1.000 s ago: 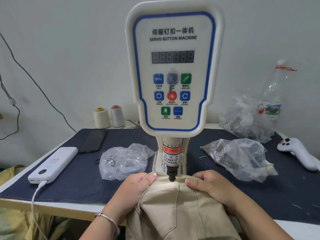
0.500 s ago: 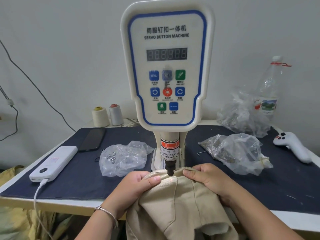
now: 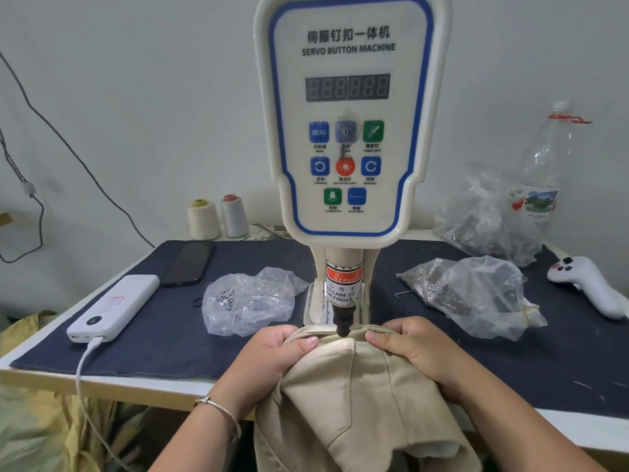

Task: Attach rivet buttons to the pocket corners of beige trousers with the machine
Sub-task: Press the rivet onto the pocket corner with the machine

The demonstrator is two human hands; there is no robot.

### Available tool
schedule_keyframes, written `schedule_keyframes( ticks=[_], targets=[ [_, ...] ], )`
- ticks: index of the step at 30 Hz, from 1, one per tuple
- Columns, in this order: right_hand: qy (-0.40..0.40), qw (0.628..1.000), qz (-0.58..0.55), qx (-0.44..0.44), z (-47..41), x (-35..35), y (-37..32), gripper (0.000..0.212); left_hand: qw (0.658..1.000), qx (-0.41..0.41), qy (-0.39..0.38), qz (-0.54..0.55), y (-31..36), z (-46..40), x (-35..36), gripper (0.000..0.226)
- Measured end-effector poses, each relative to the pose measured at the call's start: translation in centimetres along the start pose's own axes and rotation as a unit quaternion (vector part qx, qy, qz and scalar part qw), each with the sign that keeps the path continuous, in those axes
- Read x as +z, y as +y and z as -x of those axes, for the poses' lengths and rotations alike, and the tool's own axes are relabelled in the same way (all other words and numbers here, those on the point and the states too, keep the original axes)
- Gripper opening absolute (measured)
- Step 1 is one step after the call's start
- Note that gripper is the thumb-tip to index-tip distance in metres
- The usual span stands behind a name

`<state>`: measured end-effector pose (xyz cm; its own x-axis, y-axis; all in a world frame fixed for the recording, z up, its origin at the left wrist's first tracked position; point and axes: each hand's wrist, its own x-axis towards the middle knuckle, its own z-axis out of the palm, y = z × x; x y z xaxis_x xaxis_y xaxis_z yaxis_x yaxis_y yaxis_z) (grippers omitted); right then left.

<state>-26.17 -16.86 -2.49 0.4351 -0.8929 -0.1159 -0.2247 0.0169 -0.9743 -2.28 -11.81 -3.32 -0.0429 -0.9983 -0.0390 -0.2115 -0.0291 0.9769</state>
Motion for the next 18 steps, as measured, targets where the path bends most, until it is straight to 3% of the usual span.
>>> schedule_keyframes(
  ticks=[8, 13, 18],
  targets=[
    [-0.006, 1.000, -0.015, -0.013, 0.31, -0.04, 0.02, 0.080, 0.999, 0.005, -0.016, 0.038, 0.10, 0.51, -0.12, 0.053],
    [-0.005, 0.999, -0.042, -0.025, 0.55, 0.02, -0.07, 0.083, 0.999, 0.022, -0.012, 0.029, 0.07, 0.40, 0.24, 0.069],
    [-0.017, 0.998, -0.039, -0.044, 0.47, 0.50, -0.48, 0.082, 0.999, 0.043, 0.007, 0.030, -0.25, 0.45, 0.17, 0.050]
  ],
)
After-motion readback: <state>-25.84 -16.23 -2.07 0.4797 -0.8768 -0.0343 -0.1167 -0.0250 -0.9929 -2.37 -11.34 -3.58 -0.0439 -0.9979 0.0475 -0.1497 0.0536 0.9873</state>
